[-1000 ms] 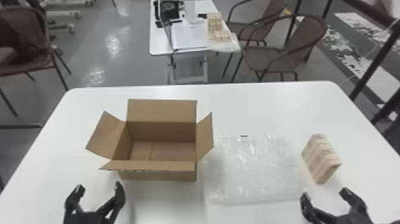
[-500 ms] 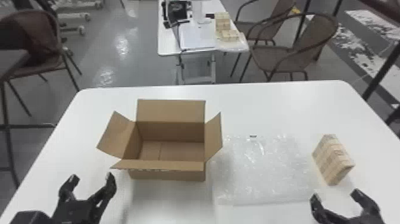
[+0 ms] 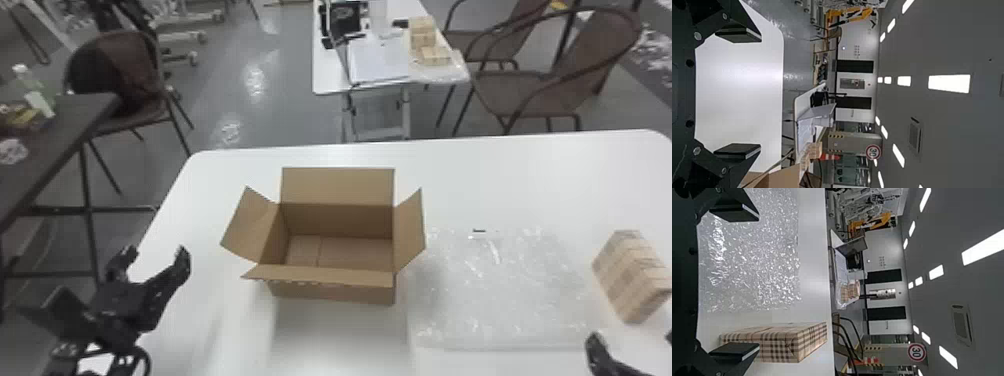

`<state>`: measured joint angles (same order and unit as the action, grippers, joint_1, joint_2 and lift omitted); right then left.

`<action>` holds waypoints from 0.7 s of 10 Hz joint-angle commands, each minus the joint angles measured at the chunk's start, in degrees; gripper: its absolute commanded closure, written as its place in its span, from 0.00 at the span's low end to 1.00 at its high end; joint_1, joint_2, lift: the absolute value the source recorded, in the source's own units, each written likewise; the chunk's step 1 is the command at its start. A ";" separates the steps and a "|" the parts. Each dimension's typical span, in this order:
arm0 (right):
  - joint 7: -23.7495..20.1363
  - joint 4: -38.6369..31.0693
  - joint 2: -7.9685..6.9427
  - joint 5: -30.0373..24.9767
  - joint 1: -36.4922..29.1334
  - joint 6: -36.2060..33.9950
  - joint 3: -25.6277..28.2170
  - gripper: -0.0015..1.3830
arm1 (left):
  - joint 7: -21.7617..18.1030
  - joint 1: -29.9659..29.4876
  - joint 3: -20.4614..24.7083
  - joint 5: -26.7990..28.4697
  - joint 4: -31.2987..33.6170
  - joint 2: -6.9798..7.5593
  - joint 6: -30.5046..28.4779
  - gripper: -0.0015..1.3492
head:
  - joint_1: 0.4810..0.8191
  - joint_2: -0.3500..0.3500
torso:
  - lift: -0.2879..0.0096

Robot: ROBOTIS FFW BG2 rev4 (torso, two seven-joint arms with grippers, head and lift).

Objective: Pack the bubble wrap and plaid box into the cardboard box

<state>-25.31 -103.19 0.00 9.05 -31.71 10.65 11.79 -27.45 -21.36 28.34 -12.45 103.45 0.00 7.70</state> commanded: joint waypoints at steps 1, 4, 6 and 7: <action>-0.18 0.09 -0.05 0.00 0.34 -0.11 -0.01 0.10 | -1.03 2.46 0.14 -1.35 1.31 -0.15 -5.86 0.22 | 0.63 0.79 | 0.56; -0.53 0.35 -0.05 -0.09 0.78 -0.46 -0.01 0.10 | -3.05 5.71 -4.61 -5.04 1.49 -0.15 -13.33 0.22 | 0.63 0.74 | 0.56; -0.53 0.53 -0.05 0.00 0.78 -0.63 -0.19 0.10 | -2.96 6.15 -6.89 -4.25 2.37 -0.15 -16.58 0.23 | 0.63 0.67 | 0.56; -0.53 0.71 -0.05 0.09 0.95 -0.72 -0.45 0.10 | -2.96 6.68 -6.63 -2.58 2.28 -0.15 -18.07 0.24 | 0.63 0.64 | 0.56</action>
<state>-25.84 -102.62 0.00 9.08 -30.83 10.00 11.48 -30.41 -15.00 21.69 -15.96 105.73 0.00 -9.37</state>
